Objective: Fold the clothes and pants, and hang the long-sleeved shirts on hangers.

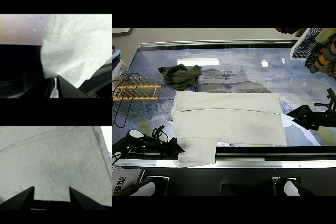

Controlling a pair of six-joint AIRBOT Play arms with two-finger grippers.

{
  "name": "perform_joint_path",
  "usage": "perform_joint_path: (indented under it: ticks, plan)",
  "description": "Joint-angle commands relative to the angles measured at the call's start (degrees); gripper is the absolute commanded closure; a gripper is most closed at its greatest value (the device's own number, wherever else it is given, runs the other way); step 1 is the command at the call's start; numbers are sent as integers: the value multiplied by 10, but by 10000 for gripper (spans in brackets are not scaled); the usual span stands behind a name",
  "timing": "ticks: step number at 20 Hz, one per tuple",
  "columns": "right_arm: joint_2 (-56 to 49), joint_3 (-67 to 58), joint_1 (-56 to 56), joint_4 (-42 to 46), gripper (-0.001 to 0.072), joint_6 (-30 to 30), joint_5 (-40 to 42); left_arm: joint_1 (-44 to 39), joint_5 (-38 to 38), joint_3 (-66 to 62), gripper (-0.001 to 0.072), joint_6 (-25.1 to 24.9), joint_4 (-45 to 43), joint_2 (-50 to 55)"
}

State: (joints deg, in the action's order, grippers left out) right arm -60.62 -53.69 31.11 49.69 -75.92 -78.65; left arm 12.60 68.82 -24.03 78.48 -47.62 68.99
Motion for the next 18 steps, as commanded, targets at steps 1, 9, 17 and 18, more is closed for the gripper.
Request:
perform_joint_path:
  ticks: [1,9,17,18]
  plan:
    - [2,0,0,-14,204,-15,-16,-4,-5,0,616,-5,3,0]
    - [-26,-18,2,100,202,-31,-19,-4,5,0,685,-21,3,0]
    - [-119,-10,6,218,161,37,-45,-4,7,0,684,-22,3,0]
    - [-125,0,21,214,161,35,-41,-4,7,0,685,-22,3,0]
